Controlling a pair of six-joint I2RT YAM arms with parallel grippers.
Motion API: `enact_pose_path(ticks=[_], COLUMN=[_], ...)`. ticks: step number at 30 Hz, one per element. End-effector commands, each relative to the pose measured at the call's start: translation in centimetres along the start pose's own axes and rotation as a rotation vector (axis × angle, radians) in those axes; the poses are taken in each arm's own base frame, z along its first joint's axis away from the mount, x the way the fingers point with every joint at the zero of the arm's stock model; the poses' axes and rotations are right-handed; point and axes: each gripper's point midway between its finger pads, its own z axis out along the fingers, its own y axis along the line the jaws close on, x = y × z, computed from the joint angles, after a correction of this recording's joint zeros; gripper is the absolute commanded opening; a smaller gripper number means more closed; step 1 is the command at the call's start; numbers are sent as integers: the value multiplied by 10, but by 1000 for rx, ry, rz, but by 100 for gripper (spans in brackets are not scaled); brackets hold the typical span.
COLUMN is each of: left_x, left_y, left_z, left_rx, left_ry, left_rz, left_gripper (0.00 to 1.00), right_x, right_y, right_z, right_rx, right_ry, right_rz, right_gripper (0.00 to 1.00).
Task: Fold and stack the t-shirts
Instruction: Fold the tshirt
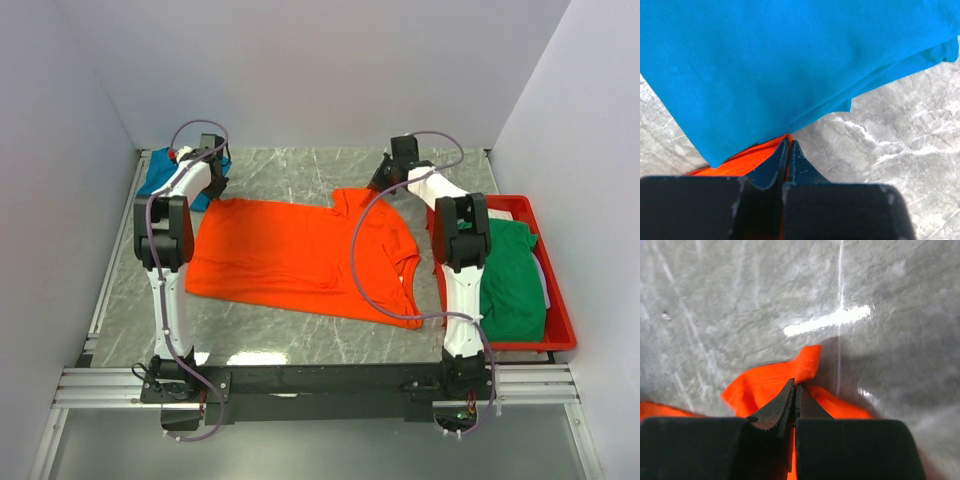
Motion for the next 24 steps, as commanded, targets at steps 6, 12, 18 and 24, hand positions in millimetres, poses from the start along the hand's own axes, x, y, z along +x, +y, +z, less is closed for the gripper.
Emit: enact_pose_path(ticks=[6, 12, 18, 24], left_x=[-30, -35, -41, -46], left_y=[-5, -6, 2, 8], left_z=[-30, -35, -34, -38], left_rx=[90, 173, 211, 260], left_ry=[-31, -9, 6, 14], left_rz=[-20, -38, -51, -74], left_gripper=[0, 0, 0, 1], right_x=[-47, -42, -30, -16], right_y=[28, 28, 21, 14], right_z=[-67, -92, -115, -140], right_rx=[-56, -65, -58, -46], right_ry=[-147, -163, -176, -185], right_rz=[-43, -46, -42, -37], right_gripper=[0, 0, 0, 0])
